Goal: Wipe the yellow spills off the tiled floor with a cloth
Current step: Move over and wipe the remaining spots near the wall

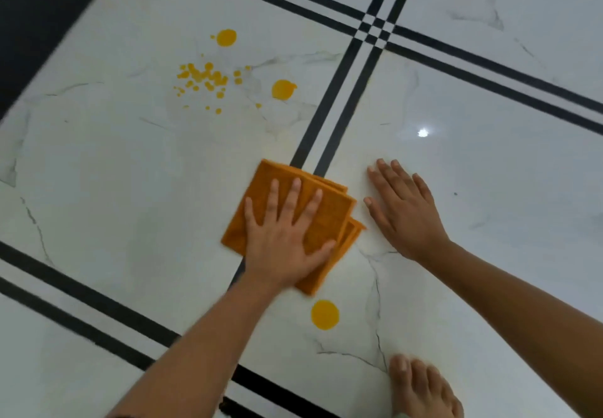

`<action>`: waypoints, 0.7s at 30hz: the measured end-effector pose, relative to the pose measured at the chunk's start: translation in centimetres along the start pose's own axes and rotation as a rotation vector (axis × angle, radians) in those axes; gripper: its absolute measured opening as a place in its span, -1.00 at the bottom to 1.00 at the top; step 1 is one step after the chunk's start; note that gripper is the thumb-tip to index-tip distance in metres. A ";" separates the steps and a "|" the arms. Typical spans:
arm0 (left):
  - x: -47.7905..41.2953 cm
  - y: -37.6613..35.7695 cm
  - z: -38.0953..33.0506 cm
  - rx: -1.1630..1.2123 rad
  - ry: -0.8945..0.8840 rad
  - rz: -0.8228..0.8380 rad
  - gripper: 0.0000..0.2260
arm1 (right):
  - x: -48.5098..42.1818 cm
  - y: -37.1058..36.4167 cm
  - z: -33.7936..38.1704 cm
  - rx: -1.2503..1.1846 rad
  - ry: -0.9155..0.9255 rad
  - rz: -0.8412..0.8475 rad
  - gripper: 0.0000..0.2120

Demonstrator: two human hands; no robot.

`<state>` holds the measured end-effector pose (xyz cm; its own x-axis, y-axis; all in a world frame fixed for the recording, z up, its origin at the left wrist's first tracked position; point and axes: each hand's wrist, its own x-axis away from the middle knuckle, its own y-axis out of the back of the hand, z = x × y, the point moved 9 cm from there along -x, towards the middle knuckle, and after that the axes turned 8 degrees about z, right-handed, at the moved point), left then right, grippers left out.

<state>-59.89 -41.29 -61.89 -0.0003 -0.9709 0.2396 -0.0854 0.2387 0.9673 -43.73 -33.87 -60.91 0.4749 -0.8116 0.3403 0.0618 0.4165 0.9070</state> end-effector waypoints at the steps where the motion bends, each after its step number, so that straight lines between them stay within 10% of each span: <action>1: -1.5 0.5 1.4 0.007 0.063 -0.018 -0.29 | 0.4 0.0 -0.6 0.003 -0.012 -0.003 -0.20; 4: -2.8 0.9 3.7 0.131 0.377 -0.003 -0.27 | 1.6 0.2 -1.8 0.011 -0.024 0.008 -0.20; 10: -0.4 -0.7 -5.0 -0.018 -0.127 0.080 -0.32 | 2.4 1.1 -2.6 0.041 -0.005 0.014 -0.20; 15: -5.2 0.8 -1.9 0.130 0.314 0.058 -0.29 | 3.0 0.1 -3.0 0.018 -0.003 0.014 -0.24; 21: -5.2 0.3 -5.2 -0.041 -0.080 0.098 -0.31 | 1.9 0.5 -5.2 0.025 -0.050 -0.022 -0.32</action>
<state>-54.71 -36.05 -62.38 -0.0861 -0.9409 0.3277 -0.0407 0.3319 0.9424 -38.22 -33.10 -61.08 0.4287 -0.8402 0.3320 0.0490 0.3886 0.9201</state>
